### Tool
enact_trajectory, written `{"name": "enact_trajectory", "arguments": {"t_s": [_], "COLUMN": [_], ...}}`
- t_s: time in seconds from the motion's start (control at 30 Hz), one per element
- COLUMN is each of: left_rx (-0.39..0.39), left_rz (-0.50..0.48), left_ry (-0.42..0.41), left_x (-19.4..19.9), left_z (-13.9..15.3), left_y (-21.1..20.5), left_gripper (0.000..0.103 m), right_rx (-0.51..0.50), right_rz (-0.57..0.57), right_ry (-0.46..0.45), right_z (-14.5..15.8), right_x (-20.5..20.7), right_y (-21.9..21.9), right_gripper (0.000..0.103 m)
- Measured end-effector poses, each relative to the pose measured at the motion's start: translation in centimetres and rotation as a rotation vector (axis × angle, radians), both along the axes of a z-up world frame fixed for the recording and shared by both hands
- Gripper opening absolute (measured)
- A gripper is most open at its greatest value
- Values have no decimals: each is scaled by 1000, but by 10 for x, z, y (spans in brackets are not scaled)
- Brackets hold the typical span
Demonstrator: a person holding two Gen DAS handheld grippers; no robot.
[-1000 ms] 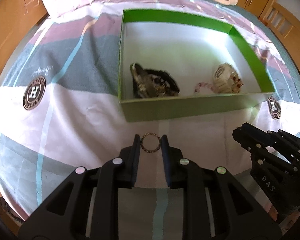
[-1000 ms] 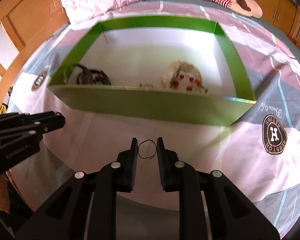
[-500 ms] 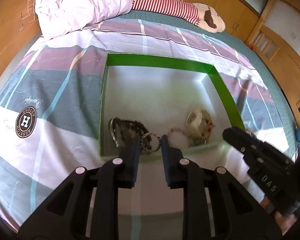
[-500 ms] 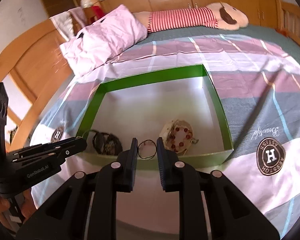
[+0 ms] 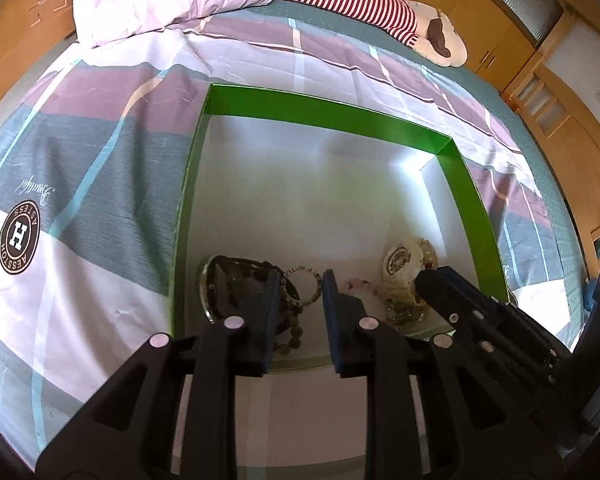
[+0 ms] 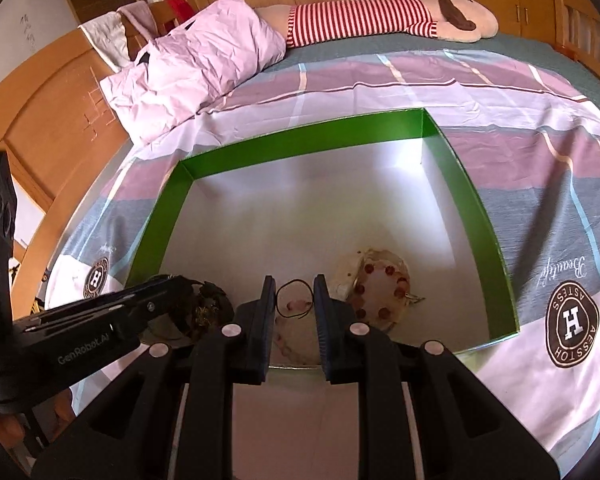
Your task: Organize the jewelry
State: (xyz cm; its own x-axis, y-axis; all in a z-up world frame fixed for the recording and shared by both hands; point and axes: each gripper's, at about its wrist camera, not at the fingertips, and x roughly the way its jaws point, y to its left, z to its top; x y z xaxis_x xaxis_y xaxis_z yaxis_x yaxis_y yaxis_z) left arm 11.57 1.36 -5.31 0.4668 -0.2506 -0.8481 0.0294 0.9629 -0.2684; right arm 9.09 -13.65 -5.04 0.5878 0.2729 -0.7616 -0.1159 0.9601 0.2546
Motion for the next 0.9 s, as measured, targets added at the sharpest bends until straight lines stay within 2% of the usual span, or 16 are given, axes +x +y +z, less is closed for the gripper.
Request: {"name": "enact_trajectory", "arguments": {"t_s": [0.03,0.07,0.13,0.27,0.37,0.5,0.53,0.7,0.9], "left_rx": [5,6,13,59,105,167,181,208,223], "left_rz": [-2,-5,-12,-7,-1,12,17,35,46], "left_ry": [-2,-2,-17,-63,-118,-185,-198,-241,-227], "left_x": [-1,-2,-6,-19,-33,-52,-56,-69,-70], "left_z": [0,1,4,16,27,40,43,54,54], "left_y": [-2,-2,-5,-4,-3,-1,-1,6,11], "left_gripper": [26,29,39,45,56,68,73,82,89], "right_rx": [-7,-6,-12,-60,-86,-120,-121,-130,-162], "right_rz": [-7,-12,-29,-57,-63,-85,-90,-89,-101], "right_ry": [-4,-10,-33,-65,-79,-102,-106,-137,-136], "right_z": [1,3,9,20,25,31,33,40,40], "right_x": [-1,-2,-7,-19,-27,-42,-46,-55,-55], "right_y": [-1,-2,-5,-9,-12,-16,-18,-18,-17], "right_gripper": [26,35,41,62,69,86,87,94,101]}}
